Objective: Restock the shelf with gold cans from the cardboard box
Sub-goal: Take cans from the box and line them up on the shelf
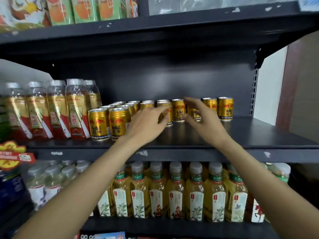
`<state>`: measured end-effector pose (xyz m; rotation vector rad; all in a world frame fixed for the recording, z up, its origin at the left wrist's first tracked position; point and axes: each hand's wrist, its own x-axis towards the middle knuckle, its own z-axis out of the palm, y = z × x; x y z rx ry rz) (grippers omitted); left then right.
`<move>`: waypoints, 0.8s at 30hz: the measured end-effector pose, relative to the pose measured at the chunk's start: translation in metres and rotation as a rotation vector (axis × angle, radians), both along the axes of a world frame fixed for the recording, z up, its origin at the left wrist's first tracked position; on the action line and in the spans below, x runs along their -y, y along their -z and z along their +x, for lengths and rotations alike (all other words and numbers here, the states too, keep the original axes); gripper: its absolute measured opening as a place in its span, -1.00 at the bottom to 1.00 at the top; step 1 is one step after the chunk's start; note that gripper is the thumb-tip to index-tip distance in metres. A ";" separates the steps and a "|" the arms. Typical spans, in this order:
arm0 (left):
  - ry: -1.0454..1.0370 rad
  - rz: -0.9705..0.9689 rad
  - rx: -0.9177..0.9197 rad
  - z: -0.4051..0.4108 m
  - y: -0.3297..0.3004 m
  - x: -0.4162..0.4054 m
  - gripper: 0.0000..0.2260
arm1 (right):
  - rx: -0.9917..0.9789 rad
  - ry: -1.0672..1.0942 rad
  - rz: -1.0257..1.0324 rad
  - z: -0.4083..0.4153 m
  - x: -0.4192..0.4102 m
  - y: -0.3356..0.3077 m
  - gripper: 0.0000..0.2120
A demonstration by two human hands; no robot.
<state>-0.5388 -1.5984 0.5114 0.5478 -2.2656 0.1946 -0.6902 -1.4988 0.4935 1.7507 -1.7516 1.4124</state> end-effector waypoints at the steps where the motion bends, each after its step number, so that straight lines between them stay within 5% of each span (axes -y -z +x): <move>1: 0.039 -0.018 -0.074 0.010 0.009 -0.016 -0.68 | 0.011 0.008 -0.085 0.009 -0.016 0.011 -0.61; 6: 0.190 -0.106 -0.399 0.047 0.089 -0.068 -0.79 | -0.007 0.143 -0.295 0.054 -0.082 0.097 -0.86; 10: 0.224 -0.036 -0.488 0.067 0.177 -0.094 -0.80 | 0.032 0.132 -0.149 0.080 -0.121 0.191 -0.87; 13: 0.155 0.241 -0.330 0.087 0.247 -0.113 -0.80 | 0.169 0.070 0.197 0.088 -0.146 0.265 -0.82; 17: -0.033 0.584 0.097 0.117 0.332 -0.132 -0.81 | 0.257 0.054 0.609 0.100 -0.170 0.350 -0.74; 21: -0.046 0.890 0.270 0.146 0.396 -0.149 -0.78 | 0.134 0.053 0.843 0.118 -0.193 0.393 -0.65; 24: 0.112 1.063 0.442 0.155 0.423 -0.175 -0.58 | 0.086 0.002 0.914 0.121 -0.218 0.407 -0.52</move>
